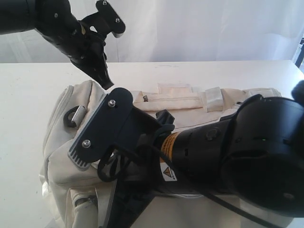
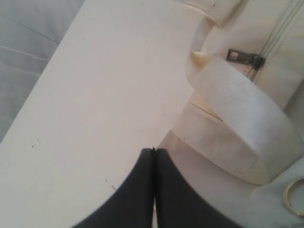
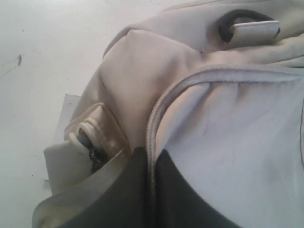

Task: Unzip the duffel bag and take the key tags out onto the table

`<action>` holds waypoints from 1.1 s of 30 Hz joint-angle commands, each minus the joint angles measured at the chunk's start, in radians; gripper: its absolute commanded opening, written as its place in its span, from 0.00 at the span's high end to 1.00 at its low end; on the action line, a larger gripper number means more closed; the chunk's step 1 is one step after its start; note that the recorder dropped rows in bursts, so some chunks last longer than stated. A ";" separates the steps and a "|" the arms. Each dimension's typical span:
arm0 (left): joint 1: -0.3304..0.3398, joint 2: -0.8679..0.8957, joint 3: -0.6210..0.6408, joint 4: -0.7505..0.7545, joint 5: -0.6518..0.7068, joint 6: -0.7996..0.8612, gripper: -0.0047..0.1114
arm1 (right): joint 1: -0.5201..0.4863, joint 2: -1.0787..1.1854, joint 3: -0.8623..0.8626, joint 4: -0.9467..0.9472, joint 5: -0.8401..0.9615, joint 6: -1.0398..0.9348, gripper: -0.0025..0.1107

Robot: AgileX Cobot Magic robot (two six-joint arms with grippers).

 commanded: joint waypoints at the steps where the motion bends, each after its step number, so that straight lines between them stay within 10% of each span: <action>1: 0.003 -0.029 -0.036 -0.006 0.140 -0.009 0.83 | 0.002 -0.015 -0.008 0.006 0.037 0.012 0.95; 6: 0.005 -0.145 -0.050 0.042 0.367 0.015 0.58 | 0.002 -0.073 -0.157 -0.003 0.299 0.012 0.44; 14: 0.005 -0.430 0.067 -0.136 0.658 -0.035 0.96 | -0.004 -0.150 -0.373 -0.011 0.891 -0.027 0.55; 23: 0.005 -0.856 0.595 -0.317 0.357 -0.032 0.96 | -0.004 -0.038 -0.373 -0.022 0.880 -0.144 0.55; 33: 0.005 -1.100 0.812 -0.339 0.260 -0.032 0.96 | -0.156 0.078 -0.375 0.075 0.809 -0.318 0.55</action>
